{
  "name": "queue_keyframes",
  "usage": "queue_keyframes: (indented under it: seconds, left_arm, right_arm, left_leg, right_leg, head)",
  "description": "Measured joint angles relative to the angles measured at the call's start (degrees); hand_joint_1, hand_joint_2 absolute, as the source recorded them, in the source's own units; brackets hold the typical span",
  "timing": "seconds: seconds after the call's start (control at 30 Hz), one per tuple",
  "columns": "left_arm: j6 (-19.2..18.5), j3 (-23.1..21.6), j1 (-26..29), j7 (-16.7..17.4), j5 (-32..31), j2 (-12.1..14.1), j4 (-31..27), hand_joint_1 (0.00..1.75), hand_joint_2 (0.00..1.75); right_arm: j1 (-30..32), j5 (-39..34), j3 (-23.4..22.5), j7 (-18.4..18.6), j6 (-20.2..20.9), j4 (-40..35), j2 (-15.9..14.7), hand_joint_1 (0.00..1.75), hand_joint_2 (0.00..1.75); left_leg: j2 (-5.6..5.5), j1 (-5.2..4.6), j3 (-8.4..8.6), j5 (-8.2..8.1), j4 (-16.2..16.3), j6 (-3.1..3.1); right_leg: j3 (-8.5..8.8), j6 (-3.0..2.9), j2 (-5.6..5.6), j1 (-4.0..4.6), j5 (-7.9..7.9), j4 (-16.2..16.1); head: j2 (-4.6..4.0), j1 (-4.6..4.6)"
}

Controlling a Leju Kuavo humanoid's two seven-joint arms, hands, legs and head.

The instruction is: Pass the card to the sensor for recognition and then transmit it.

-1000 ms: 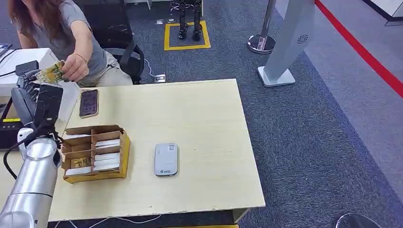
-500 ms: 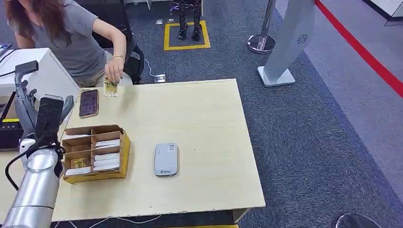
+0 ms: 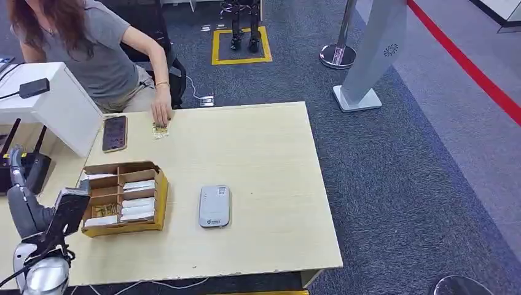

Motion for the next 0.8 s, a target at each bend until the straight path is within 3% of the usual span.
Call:
queue_keyframes:
  seconds: [0.1, 0.3, 0.6, 0.8]
  left_arm:
    - [2.38, 3.08, 3.69, 0.09, -2.75, 0.17, -2.53, 0.0, 1.75]
    - [3.54, 9.15, 8.42, 0.22, -2.97, -0.04, -4.91, 0.0, 1.75]
    - [3.32, 15.1, 10.91, -0.29, -2.52, -0.98, -5.48, 0.0, 1.75]
    - [1.29, 17.0, 11.59, 1.69, -10.78, -1.51, -4.98, 0.0, 1.75]
  right_arm:
    - [0.2, -0.04, -0.68, 0.13, -0.07, 0.0, 0.13, 0.0, 1.75]
    - [0.22, 0.37, -1.51, 0.24, -0.09, 0.0, 0.37, 0.0, 1.75]
    - [0.23, 0.79, -2.23, 0.26, -0.09, 0.0, 0.57, 0.0, 1.75]
    - [0.23, 1.9, -2.67, 0.31, -0.09, 0.0, 0.68, 0.0, 1.75]
  left_leg:
    - [-0.01, 0.0, -0.01, 0.0, 0.0, 0.0]
    - [-0.02, 0.0, -0.02, 0.0, 0.0, 0.0]
    - [-0.06, 0.0, -0.02, 0.01, 0.0, -0.01]
    - [-0.06, 0.0, -0.01, 0.01, 0.0, -0.01]
  right_leg:
    - [-0.01, -0.01, -0.01, 0.0, -0.01, 0.0]
    - [-0.01, -0.01, -0.02, 0.0, -0.01, 0.0]
    - [0.01, -0.02, -0.06, 0.0, 0.0, 0.0]
    - [-0.01, -0.02, -0.07, 0.0, 0.0, -0.01]
  head:
    - [0.0, 0.0]
    - [0.0, 0.0]
    - [0.0, 0.0]
    - [0.0, 0.02]
